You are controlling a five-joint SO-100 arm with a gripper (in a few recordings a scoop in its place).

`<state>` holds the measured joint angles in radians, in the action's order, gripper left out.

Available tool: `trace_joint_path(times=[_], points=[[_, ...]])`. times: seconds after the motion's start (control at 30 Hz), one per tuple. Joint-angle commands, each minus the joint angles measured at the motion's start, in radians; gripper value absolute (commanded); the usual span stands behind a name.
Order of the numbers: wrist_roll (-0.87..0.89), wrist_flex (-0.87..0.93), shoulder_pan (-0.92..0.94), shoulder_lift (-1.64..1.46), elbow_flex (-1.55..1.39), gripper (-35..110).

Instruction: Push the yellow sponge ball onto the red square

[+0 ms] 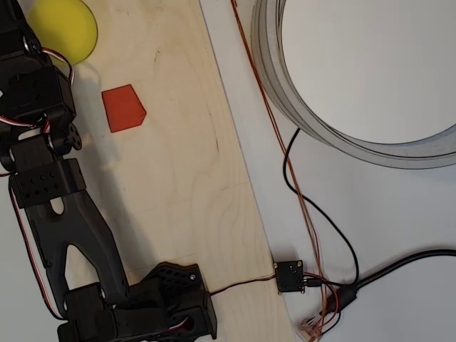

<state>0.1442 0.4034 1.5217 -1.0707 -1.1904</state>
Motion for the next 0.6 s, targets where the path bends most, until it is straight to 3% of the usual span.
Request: trace_joint_path(times=[0.0,0.37,0.53,0.57], points=[[0.032,0.041,0.011,0.051,0.107,17],[0.143,0.402,0.052,0.400,0.669,20],[0.183,0.704,0.063,0.850,1.419,20],[0.196,0.715,0.063,0.873,1.422,21]])
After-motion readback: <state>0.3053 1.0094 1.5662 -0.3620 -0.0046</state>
